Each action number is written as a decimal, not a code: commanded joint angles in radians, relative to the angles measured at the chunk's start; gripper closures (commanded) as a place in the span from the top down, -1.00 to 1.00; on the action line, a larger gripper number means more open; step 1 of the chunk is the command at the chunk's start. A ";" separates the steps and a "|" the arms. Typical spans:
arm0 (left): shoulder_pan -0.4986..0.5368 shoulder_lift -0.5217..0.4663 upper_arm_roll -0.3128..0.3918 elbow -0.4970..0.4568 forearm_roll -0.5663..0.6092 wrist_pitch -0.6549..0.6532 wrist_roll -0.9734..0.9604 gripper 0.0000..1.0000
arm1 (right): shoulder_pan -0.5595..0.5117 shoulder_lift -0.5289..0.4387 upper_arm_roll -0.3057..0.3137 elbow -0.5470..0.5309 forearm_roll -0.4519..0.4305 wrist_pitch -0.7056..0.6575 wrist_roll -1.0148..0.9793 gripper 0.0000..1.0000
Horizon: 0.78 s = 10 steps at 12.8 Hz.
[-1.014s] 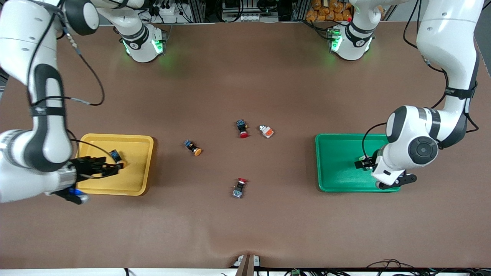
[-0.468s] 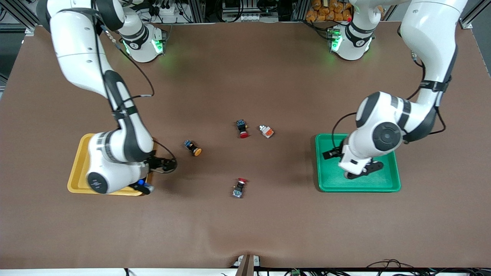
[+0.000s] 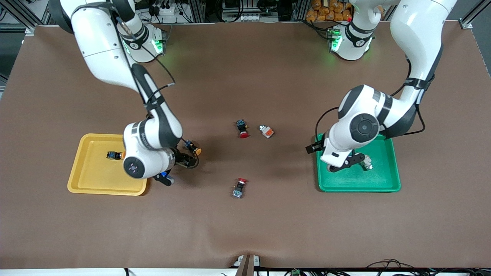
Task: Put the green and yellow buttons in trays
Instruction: 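Grasp the orange-backed button with the left gripper while the right gripper grasps another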
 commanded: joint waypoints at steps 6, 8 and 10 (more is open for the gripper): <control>-0.177 0.091 -0.011 0.024 -0.014 0.025 -0.306 1.00 | 0.044 -0.154 -0.006 -0.228 0.017 0.179 0.065 1.00; -0.214 0.119 -0.011 0.027 -0.014 0.083 -0.368 1.00 | 0.070 -0.157 -0.006 -0.288 0.017 0.274 0.065 1.00; -0.244 0.146 -0.009 0.027 -0.010 0.154 -0.425 1.00 | 0.082 -0.159 -0.006 -0.309 0.017 0.317 0.066 1.00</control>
